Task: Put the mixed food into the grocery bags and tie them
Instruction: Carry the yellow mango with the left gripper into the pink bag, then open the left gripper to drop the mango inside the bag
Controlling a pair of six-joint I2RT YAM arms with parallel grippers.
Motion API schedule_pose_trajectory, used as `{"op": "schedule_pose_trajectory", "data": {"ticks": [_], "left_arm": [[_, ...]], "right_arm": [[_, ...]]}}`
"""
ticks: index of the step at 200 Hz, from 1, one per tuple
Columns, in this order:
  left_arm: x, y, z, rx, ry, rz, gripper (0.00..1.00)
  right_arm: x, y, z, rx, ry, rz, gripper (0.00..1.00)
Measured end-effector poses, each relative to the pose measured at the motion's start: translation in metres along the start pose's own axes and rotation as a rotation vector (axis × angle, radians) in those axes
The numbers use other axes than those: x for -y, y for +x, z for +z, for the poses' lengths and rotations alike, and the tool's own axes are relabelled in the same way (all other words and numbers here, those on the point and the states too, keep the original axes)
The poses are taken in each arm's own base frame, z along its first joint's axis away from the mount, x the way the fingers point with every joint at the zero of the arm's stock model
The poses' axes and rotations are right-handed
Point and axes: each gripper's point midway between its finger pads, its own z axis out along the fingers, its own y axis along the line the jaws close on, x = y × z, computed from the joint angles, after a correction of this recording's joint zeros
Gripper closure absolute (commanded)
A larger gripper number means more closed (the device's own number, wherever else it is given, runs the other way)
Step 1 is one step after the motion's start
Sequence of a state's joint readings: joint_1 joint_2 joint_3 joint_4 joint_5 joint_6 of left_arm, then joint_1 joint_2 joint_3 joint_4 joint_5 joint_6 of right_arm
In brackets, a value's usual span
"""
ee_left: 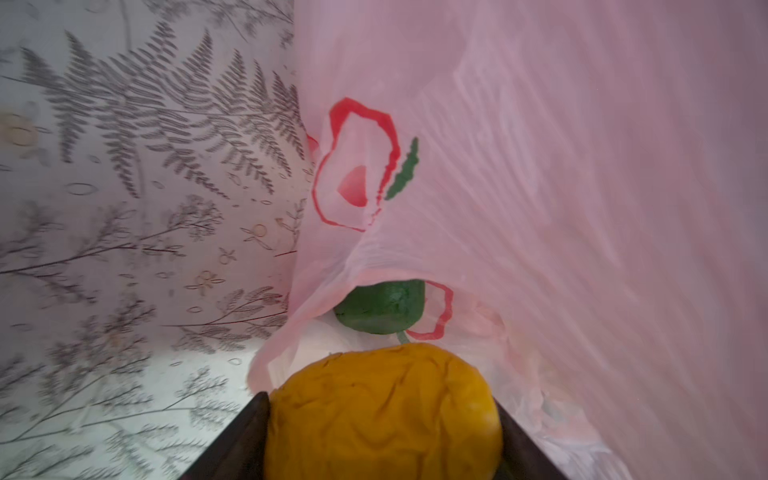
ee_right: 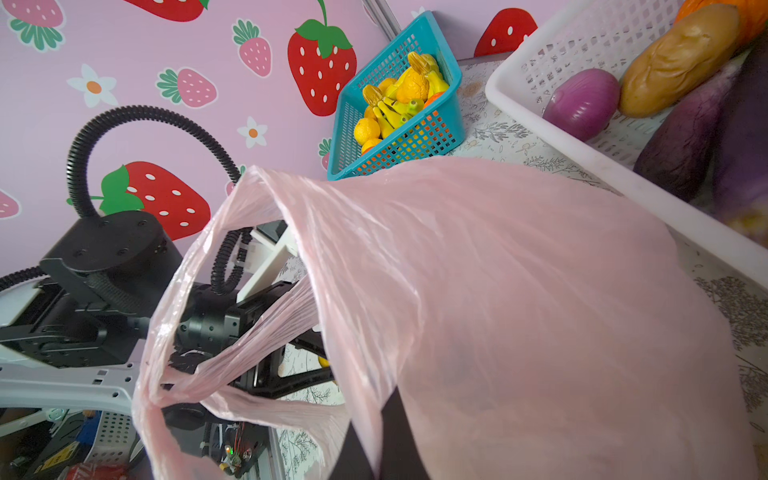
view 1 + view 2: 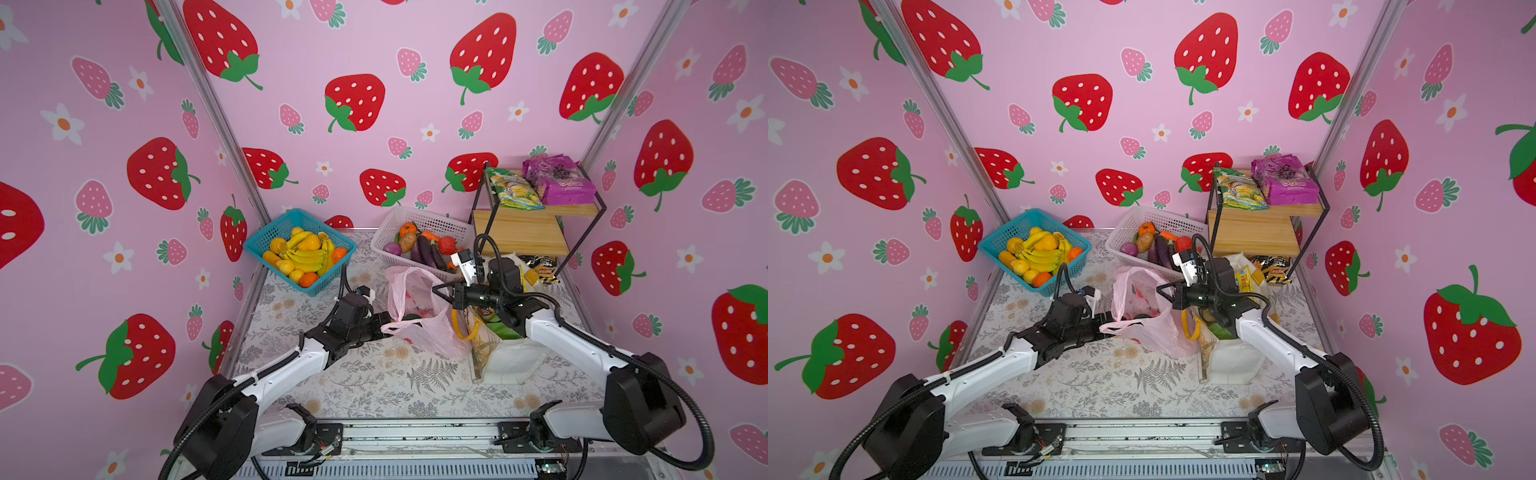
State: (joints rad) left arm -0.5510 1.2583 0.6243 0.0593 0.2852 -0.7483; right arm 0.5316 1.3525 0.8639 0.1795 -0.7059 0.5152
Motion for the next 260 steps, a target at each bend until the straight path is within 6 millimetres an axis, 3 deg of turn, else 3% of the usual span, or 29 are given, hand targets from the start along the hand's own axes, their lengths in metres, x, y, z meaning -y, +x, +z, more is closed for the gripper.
{"op": "schedule_pose_trajectory", "data": {"ticks": [25,86,124,148,188,235,260], "left_arm": [[0.016,-0.006,0.016,-0.016,0.062,-0.014,0.43],[0.05,-0.048,0.04,0.076,0.143,0.001,0.35],[0.065,-0.04,0.081,0.042,0.133,0.003,0.25],[0.067,-0.034,0.095,0.027,0.127,0.004,0.17],[0.062,-0.039,0.093,0.05,0.098,0.02,0.11],[0.069,-0.044,0.061,0.095,0.097,0.104,0.03],[0.063,-0.04,0.052,0.085,0.082,0.133,0.02]], "right_arm": [[0.0,0.0,0.0,-0.002,-0.003,0.006,1.0],[0.0,0.004,0.002,-0.016,-0.008,0.013,1.0],[0.001,0.006,0.004,-0.021,-0.009,0.016,1.0],[0.001,0.007,0.004,-0.024,-0.005,0.017,1.0],[0.002,0.004,0.002,-0.013,0.015,0.005,1.0],[0.004,0.004,0.002,-0.009,0.024,-0.004,1.0],[0.005,0.005,0.002,-0.01,0.026,-0.003,1.0]]}}
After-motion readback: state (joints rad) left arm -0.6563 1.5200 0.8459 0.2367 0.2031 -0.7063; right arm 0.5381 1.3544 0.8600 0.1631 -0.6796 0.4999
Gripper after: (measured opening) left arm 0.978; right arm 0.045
